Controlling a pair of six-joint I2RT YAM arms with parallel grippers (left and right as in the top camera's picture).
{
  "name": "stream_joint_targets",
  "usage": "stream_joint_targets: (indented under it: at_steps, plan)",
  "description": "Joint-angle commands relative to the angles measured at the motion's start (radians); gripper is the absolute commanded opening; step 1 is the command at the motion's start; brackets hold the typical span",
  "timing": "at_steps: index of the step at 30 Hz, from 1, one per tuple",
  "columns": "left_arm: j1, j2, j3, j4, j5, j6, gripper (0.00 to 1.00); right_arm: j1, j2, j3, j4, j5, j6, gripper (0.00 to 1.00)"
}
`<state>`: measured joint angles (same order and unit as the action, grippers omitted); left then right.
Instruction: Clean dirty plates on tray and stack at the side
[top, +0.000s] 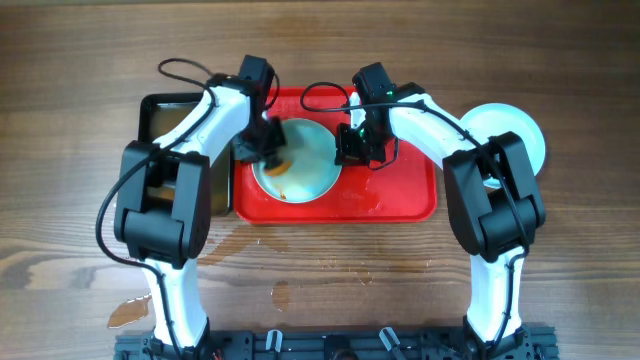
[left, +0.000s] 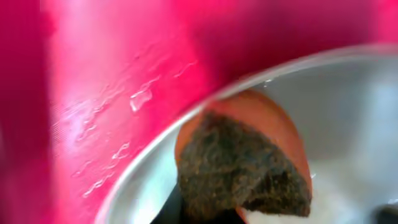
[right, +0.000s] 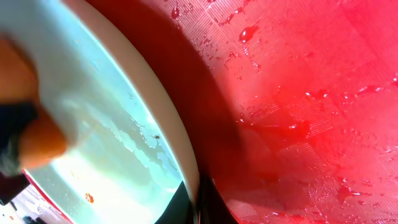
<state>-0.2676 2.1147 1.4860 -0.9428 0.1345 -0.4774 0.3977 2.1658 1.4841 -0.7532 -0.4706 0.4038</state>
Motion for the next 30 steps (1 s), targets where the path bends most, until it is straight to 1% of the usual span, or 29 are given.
stream_joint_targets:
  at_steps: [1, 3, 4, 6, 7, 11, 12, 13, 14, 15, 16, 17, 18, 22, 26, 27, 29, 30]
  plan:
    - [0.001, 0.096, -0.073, -0.172, -0.109, -0.036, 0.04, -0.005, 0.041, -0.005, 0.001, 0.055, 0.014, 0.04]
    - [-0.005, 0.096, -0.073, -0.283, -0.024, -0.018, 0.04, -0.005, 0.041, -0.005, 0.001, 0.055, 0.015, 0.04]
    - [-0.005, 0.096, -0.073, -0.301, 0.017, 0.012, 0.04, -0.005, 0.041, -0.005, 0.001, 0.054, 0.015, 0.05]
    - [-0.005, 0.096, -0.073, -0.319, 0.137, 0.124, 0.04, -0.005, 0.041, -0.005, 0.002, 0.051, 0.015, 0.04]
    - [-0.003, 0.095, -0.071, -0.319, 0.158, 0.147, 0.04, -0.005, 0.041, -0.005, 0.002, 0.051, 0.015, 0.04]
    - [0.04, 0.065, -0.006, -0.327, 0.161, 0.149, 0.04, -0.005, 0.041, -0.005, 0.003, 0.051, 0.016, 0.04]
    - [0.055, 0.048, 0.017, -0.331, 0.17, 0.149, 0.04, -0.005, 0.041, -0.005, 0.005, 0.051, 0.018, 0.05]
    - [0.072, 0.021, 0.045, -0.338, 0.188, 0.15, 0.04, -0.005, 0.041, -0.005, 0.013, 0.051, 0.018, 0.09]
    - [0.085, 0.001, 0.067, -0.343, 0.199, 0.149, 0.04, -0.005, 0.041, -0.005, 0.018, 0.051, 0.018, 0.17]
    - [0.095, -0.019, 0.089, -0.349, 0.199, 0.149, 0.04, -0.005, 0.041, -0.005, 0.026, 0.051, 0.018, 0.21]
    - [0.103, -0.042, 0.108, -0.352, 0.2, 0.149, 0.04, -0.005, 0.041, -0.005, 0.033, 0.051, 0.019, 0.28]
    - [0.109, -0.067, 0.126, -0.352, 0.211, 0.149, 0.04, -0.005, 0.041, -0.005, 0.043, 0.051, 0.023, 0.24]
    - [0.113, -0.08, 0.135, -0.352, 0.222, 0.149, 0.04, -0.005, 0.041, -0.005, 0.046, 0.051, 0.023, 0.04]
    - [0.168, -0.113, 0.146, -0.352, 0.222, 0.148, 0.04, -0.009, 0.037, -0.004, 0.054, 0.026, 0.021, 0.04]
    - [0.318, -0.154, 0.151, -0.349, 0.232, 0.156, 0.04, -0.063, -0.061, -0.004, 0.034, 0.031, 0.004, 0.05]
    - [0.353, -0.157, 0.151, -0.349, 0.232, 0.161, 0.04, -0.077, -0.111, -0.004, 0.024, 0.067, -0.005, 0.04]
    - [0.384, -0.156, 0.151, -0.339, 0.232, 0.161, 0.04, -0.081, -0.223, -0.004, -0.022, 0.275, -0.005, 0.04]
    - [0.386, -0.156, 0.151, -0.329, 0.232, 0.16, 0.04, -0.074, -0.283, -0.004, -0.052, 0.413, -0.003, 0.04]
